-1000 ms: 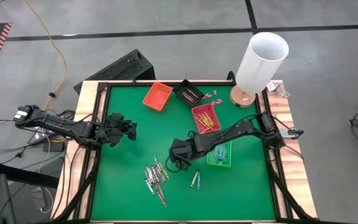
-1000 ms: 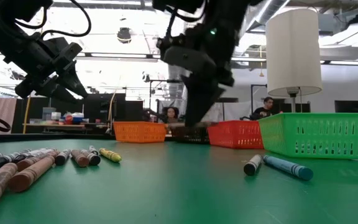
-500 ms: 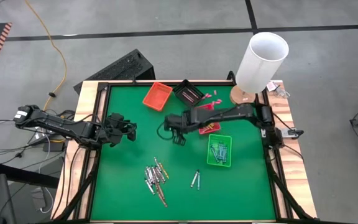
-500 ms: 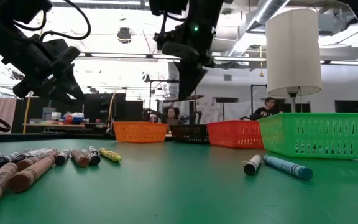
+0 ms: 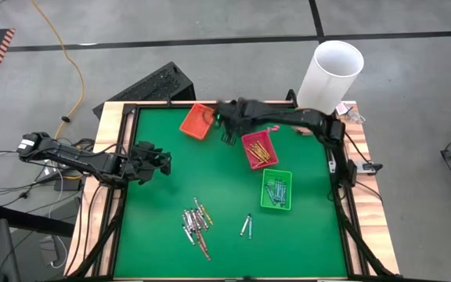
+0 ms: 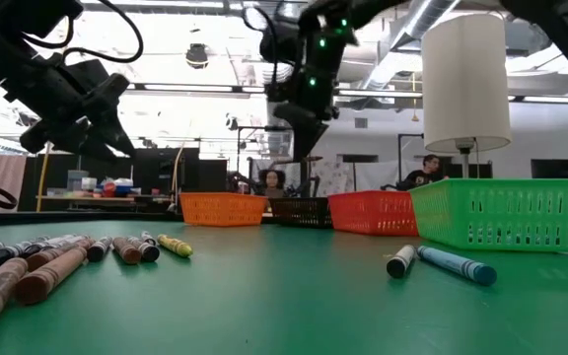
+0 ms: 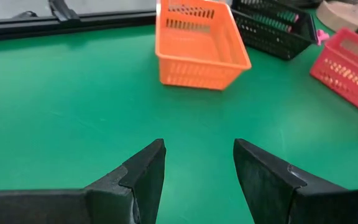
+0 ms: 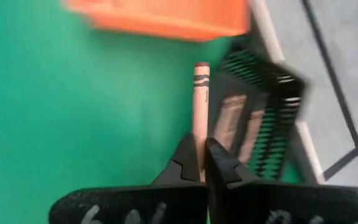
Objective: Sort crayons
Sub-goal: Put the brown crayon into the black bin
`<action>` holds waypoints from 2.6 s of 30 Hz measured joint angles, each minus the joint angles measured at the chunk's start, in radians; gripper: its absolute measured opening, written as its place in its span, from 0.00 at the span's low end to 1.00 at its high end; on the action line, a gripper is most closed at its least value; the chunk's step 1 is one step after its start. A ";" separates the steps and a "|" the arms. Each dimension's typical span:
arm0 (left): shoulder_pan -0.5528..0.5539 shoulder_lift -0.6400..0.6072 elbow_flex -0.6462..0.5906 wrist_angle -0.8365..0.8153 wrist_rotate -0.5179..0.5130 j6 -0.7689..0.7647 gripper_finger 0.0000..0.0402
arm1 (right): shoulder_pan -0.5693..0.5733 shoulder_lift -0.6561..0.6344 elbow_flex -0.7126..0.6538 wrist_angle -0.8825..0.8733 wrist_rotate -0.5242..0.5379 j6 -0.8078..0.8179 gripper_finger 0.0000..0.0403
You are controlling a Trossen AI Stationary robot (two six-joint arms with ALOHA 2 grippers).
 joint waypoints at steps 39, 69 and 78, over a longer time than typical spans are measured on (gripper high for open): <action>0.001 0.000 0.000 0.000 -0.005 -0.029 0.45 | -0.216 0.000 -0.247 0.373 -0.158 0.055 0.01; 0.001 0.000 0.000 0.000 -0.012 -0.029 0.45 | -0.256 0.020 -0.246 0.316 -0.306 0.107 0.05; 0.001 0.000 0.000 0.000 -0.013 -0.026 0.45 | -0.267 0.090 -0.245 0.304 -0.314 0.102 0.05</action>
